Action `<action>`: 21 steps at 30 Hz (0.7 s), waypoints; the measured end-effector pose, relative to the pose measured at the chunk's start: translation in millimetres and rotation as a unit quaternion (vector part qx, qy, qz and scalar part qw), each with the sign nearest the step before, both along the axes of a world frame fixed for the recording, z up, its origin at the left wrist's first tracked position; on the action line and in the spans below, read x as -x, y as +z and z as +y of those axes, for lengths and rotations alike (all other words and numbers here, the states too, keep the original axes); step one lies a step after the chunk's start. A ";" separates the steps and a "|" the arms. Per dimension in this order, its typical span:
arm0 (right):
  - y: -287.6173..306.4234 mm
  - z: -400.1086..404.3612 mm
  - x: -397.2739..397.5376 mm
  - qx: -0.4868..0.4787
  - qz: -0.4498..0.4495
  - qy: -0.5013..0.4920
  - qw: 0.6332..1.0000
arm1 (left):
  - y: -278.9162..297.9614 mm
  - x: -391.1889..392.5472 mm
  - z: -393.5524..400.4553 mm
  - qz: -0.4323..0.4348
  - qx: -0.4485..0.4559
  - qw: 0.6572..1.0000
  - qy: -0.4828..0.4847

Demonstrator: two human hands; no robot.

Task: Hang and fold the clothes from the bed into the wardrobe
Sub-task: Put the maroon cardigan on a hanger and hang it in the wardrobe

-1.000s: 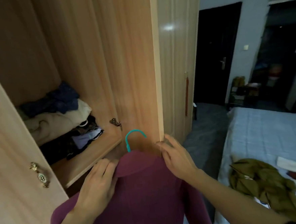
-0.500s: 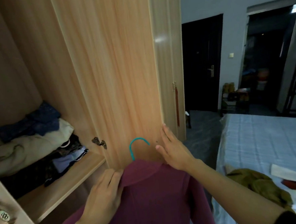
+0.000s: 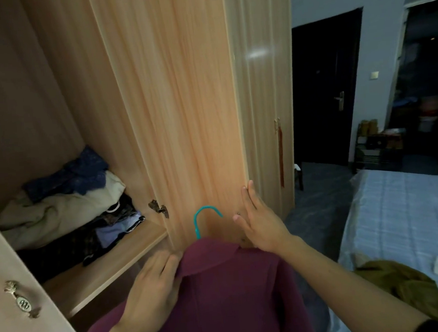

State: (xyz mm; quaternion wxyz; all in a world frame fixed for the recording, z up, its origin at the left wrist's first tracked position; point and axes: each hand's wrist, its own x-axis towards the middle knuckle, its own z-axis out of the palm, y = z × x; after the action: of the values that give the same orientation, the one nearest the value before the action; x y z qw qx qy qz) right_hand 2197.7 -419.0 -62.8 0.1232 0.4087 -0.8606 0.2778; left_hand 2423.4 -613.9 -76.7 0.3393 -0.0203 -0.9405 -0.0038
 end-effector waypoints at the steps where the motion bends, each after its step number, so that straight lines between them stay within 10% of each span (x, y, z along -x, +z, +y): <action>1: -1.8 0.2 -0.5 0.000 0.002 0.003 1.000 | 0.8 -1.3 0.0 -0.007 -0.004 1.000 0.003; 21: 5.1 -9.8 -62.3 0.101 0.016 0.207 0.973 | 28.5 -11.1 -1.3 0.084 0.040 0.995 0.031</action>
State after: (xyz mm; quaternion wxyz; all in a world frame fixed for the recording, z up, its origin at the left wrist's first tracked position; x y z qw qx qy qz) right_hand 2260.0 -428.7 -57.7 0.1177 0.5679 -0.7229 0.3757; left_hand 2434.5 -615.2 -48.3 0.4158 -0.0046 -0.9083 0.0461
